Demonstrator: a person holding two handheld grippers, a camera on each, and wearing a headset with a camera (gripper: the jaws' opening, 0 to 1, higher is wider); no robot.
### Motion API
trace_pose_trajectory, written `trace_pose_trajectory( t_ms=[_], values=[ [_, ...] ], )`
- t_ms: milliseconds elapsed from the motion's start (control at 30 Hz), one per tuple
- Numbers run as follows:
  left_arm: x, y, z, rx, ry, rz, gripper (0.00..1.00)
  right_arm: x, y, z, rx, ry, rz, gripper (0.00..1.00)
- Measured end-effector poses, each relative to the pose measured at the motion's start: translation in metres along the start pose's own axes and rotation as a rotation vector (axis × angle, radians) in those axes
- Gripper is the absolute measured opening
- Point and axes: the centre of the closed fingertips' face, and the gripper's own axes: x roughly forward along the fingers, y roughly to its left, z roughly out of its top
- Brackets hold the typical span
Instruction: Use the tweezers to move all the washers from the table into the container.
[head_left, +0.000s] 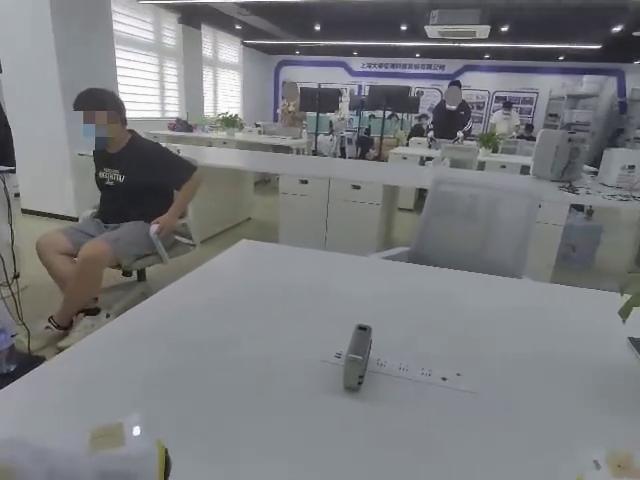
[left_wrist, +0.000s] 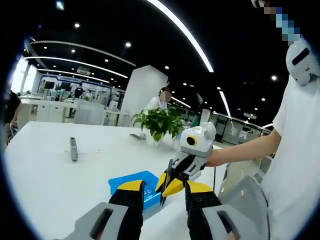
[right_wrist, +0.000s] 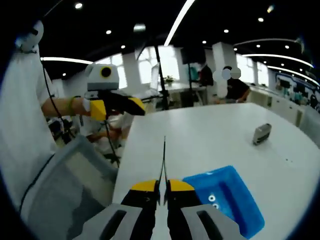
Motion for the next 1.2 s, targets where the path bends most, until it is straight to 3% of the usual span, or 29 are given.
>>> trace_pose_trajectory(
  t_ms=[133, 233, 333, 433, 567, 667, 767, 967, 1033, 1200],
  values=[
    [0.014, -0.019, -0.005, 0.017, 0.035, -0.089, 0.26, 0.001, 0.027, -0.011, -0.047, 0.052, 0.075, 0.03],
    [0.024, -0.032, -0.011, 0.081, 0.098, -0.152, 0.21, 0.001, 0.037, -0.021, -0.084, 0.097, 0.109, 0.03],
    [0.030, -0.046, -0.018, 0.108, 0.151, -0.223, 0.14, 0.002, 0.048, -0.030, -0.119, 0.143, 0.130, 0.03],
    [0.034, -0.054, -0.031, 0.148, 0.231, -0.274, 0.10, 0.004, 0.054, -0.038, -0.156, 0.188, 0.143, 0.03],
    [0.041, -0.054, -0.044, 0.222, 0.309, -0.289, 0.06, 0.006, 0.060, -0.040, -0.174, 0.203, 0.155, 0.03],
    [0.043, -0.055, -0.048, 0.263, 0.341, -0.299, 0.00, 0.006, 0.061, -0.042, -0.193, 0.213, 0.151, 0.03],
    [0.046, -0.056, -0.052, 0.282, 0.360, -0.299, 0.00, 0.005, 0.060, -0.042, -0.195, 0.212, 0.145, 0.04],
    [0.046, -0.057, -0.061, 0.338, 0.416, -0.305, 0.00, 0.005, 0.058, -0.055, -0.228, 0.264, 0.129, 0.04],
    [0.045, -0.054, -0.070, 0.389, 0.464, -0.297, 0.00, 0.005, 0.055, -0.064, -0.235, 0.298, 0.107, 0.04],
    [0.046, -0.050, -0.092, 0.429, 0.550, -0.289, 0.00, 0.006, 0.055, -0.078, -0.237, 0.337, 0.086, 0.04]
  ],
)
